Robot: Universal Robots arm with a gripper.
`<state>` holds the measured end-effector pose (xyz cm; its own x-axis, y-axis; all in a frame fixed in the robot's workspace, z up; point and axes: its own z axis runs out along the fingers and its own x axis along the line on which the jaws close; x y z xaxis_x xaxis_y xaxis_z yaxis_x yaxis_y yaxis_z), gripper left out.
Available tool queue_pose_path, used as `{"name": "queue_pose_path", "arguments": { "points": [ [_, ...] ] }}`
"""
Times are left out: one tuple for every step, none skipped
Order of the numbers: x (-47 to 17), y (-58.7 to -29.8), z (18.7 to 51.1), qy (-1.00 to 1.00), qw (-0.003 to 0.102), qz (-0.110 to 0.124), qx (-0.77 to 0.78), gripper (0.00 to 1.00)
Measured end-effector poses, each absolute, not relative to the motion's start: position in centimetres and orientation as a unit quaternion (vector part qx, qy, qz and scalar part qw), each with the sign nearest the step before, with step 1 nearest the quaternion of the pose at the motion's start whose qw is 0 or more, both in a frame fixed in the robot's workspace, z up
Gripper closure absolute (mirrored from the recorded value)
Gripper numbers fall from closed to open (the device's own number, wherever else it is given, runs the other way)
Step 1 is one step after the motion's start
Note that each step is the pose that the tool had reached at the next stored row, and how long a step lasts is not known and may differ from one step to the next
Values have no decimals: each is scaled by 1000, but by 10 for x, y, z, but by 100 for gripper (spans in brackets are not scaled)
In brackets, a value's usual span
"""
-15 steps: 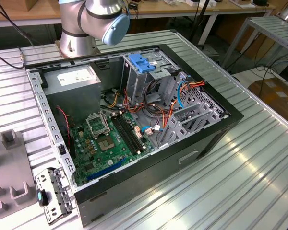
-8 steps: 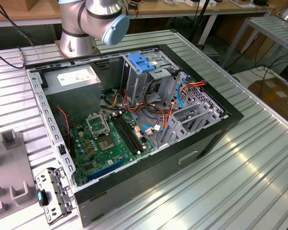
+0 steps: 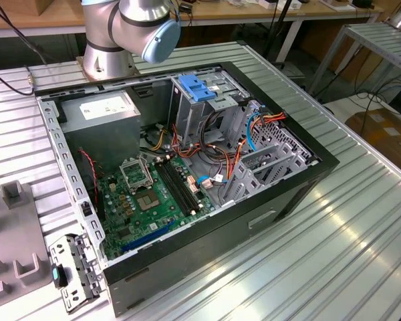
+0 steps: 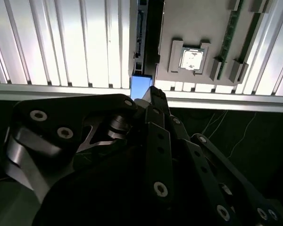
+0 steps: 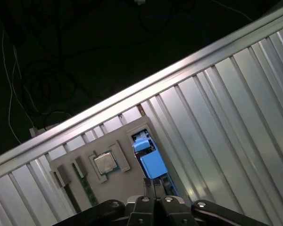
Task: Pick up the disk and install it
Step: 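Pick up the disk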
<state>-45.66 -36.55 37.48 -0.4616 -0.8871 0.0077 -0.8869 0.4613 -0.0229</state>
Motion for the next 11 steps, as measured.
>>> {"name": "queue_pose_path", "arguments": {
  "points": [
    [-457,-366,375,850,5,-13,-527,89],
    [-457,-365,375,847,6,-14,-532,89],
    [-457,-366,375,843,7,-14,-537,89],
    [-457,-365,374,837,9,-15,-547,89],
    [-457,-366,374,834,10,-16,-552,89],
    [-457,-365,374,830,11,-16,-557,89],
    [-457,-366,374,824,12,-17,-566,89],
    [-457,-365,374,820,13,-17,-572,89],
    [-457,-365,374,817,13,-17,-577,89],
    [-457,-365,374,816,13,-17,-578,89],
    [-457,-365,374,816,13,-17,-578,89]
  ]
}}
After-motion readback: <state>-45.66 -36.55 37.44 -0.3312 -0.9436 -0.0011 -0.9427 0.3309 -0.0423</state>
